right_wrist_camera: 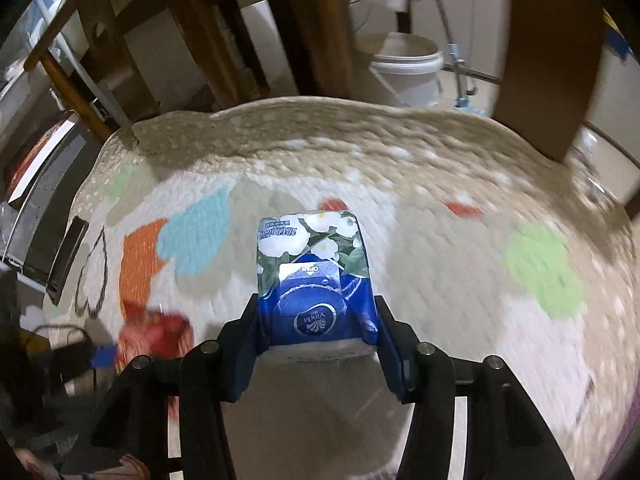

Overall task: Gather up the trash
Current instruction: 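Lift the red snack pack with the left tool while the right lifts the Vinda pack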

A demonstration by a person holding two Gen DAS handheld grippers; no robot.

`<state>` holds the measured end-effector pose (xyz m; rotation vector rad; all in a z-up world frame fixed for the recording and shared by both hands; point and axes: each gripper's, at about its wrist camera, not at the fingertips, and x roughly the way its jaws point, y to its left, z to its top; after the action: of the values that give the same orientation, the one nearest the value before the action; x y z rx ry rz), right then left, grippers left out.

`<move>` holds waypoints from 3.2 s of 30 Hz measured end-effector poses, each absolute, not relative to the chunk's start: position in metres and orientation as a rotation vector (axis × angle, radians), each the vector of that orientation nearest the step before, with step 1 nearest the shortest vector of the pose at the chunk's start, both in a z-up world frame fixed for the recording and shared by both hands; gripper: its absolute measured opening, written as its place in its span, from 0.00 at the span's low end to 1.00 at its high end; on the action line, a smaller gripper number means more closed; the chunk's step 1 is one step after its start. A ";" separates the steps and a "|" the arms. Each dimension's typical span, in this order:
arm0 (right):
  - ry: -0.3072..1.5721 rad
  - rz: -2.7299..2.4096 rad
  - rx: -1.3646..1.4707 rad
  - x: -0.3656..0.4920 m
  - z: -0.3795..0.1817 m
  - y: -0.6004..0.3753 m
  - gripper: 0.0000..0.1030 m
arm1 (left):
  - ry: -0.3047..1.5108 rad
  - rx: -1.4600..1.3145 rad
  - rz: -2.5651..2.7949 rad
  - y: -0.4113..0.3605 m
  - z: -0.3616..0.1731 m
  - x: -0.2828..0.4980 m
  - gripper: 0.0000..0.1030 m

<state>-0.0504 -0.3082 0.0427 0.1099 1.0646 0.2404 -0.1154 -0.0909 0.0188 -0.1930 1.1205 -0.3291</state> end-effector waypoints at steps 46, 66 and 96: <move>0.916 -0.014 0.248 -0.216 0.053 -0.372 0.54 | 1.036 0.094 -0.350 -0.174 0.069 -0.200 0.35; 0.854 -0.053 0.292 -0.239 0.067 -0.391 0.54 | 0.966 0.194 -0.331 -0.188 0.089 -0.217 0.35; 0.777 -0.131 0.404 -0.261 0.074 -0.447 0.54 | 0.917 0.349 -0.316 -0.230 0.104 -0.230 0.35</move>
<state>-0.2607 -0.4475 0.0738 0.4042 0.7771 -0.1313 -0.2300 -0.2298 0.1035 0.3488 0.9174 -0.3160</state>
